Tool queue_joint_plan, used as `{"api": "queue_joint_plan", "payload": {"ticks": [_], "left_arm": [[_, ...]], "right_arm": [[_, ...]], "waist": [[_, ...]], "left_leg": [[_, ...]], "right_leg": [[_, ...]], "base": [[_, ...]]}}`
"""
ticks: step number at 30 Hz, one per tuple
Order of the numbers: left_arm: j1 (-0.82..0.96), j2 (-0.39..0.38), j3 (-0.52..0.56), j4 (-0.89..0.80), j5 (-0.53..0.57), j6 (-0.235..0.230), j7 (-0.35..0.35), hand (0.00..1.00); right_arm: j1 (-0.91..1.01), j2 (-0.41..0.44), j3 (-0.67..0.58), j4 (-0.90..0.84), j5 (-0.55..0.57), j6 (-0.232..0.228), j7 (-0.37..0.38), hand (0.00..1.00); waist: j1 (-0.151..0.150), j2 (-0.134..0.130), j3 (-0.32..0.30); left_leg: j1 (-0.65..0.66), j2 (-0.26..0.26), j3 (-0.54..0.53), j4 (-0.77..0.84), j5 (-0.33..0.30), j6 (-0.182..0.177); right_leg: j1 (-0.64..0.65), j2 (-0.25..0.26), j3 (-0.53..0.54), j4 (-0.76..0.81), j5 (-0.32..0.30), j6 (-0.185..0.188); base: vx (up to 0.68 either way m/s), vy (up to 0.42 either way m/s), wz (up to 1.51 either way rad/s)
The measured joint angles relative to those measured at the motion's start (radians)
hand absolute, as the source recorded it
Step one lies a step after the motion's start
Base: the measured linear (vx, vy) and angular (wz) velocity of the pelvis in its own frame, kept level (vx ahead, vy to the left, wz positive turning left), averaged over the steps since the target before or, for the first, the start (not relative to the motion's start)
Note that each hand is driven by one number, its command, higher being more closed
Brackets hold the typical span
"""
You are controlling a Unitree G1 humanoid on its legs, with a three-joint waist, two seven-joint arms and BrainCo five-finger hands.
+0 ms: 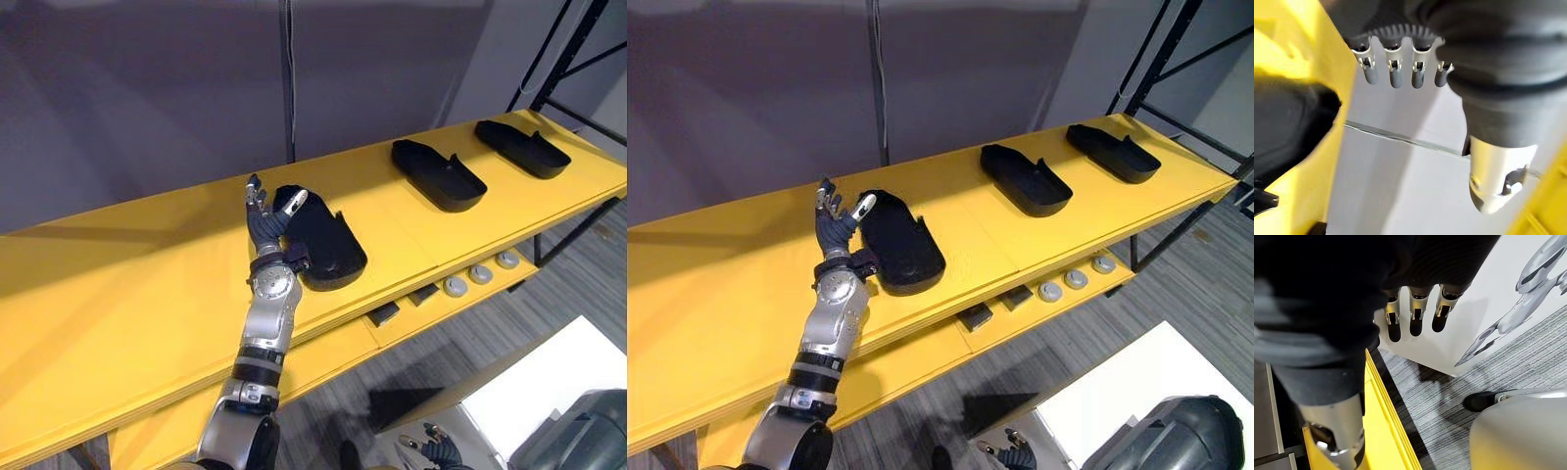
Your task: Walk over and take plastic housings, then place them on the shelf
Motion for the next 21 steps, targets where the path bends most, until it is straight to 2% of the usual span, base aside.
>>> {"api": "queue_joint_plan", "payload": {"ticks": [1, 5, 7, 11, 15, 18, 21], "left_arm": [[0.012, 0.000, -0.031, -0.021, 0.025, 0.000, -0.018, 1.00], [0.071, 0.006, -0.124, -0.114, 0.059, -0.016, -0.085, 1.00], [0.108, 0.016, -0.211, -0.153, 0.083, -0.029, -0.140, 1.00], [0.144, 0.038, -0.339, -0.153, 0.136, -0.052, -0.220, 1.00], [0.192, 0.095, -0.449, -0.096, 0.193, -0.073, -0.316, 1.00], [0.196, 0.120, -0.465, -0.015, 0.236, -0.074, -0.354, 1.00], [0.196, 0.147, -0.483, 0.046, 0.264, -0.076, -0.361, 1.00]], "right_arm": [[0.006, -0.001, -0.002, -0.001, 0.005, 0.000, 0.001, 0.00], [0.015, -0.002, -0.002, -0.004, 0.017, -0.003, 0.004, 0.00], [0.018, -0.002, -0.002, -0.004, 0.017, -0.007, 0.006, 0.00], [0.022, -0.004, -0.002, -0.004, 0.021, -0.010, 0.013, 0.00], [0.019, -0.006, -0.022, 0.004, 0.021, -0.011, 0.023, 0.00], [0.007, -0.013, -0.020, 0.024, 0.021, -0.012, 0.033, 0.00], [-0.014, -0.021, -0.019, 0.052, 0.020, -0.013, 0.040, 0.00]], "waist": [[0.009, 0.000, 0.000], [0.013, 0.001, 0.000], [0.020, 0.002, -0.001], [0.025, 0.006, -0.003], [0.019, 0.020, -0.014], [0.016, 0.022, -0.015], [0.005, 0.022, -0.015]], "left_leg": [[0.000, 0.000, -0.002, 0.002, 0.000, 0.000], [-0.001, 0.000, -0.006, 0.005, -0.003, -0.003], [-0.001, 0.001, -0.005, 0.006, -0.006, -0.006], [-0.003, 0.003, -0.001, 0.006, -0.007, -0.008], [-0.002, 0.005, 0.004, 0.003, -0.005, -0.005], [-0.003, 0.011, 0.005, 0.003, -0.006, -0.006], [-0.004, 0.013, 0.004, 0.003, -0.006, -0.007]], "right_leg": [[0.002, -0.001, -0.002, 0.000, 0.000, 0.000], [0.008, -0.001, -0.005, -0.001, 0.000, 0.000], [0.008, -0.001, -0.005, -0.001, 0.000, 0.000], [0.006, 0.000, -0.004, -0.003, 0.000, 0.000], [0.022, 0.003, -0.006, -0.040, 0.014, -0.006], [0.023, 0.009, -0.007, -0.045, 0.017, -0.009], [0.021, 0.011, -0.008, -0.046, 0.017, -0.009]], "base": [[0.01, 0.009, 0.03], [0.00, 0.008, 0.04], [0.00, 0.000, 0.00], [0.00, 0.000, 0.00], [0.03, 0.006, -0.03], [0.01, 0.000, 0.00], [0.00, 0.000, 0.00]]}}
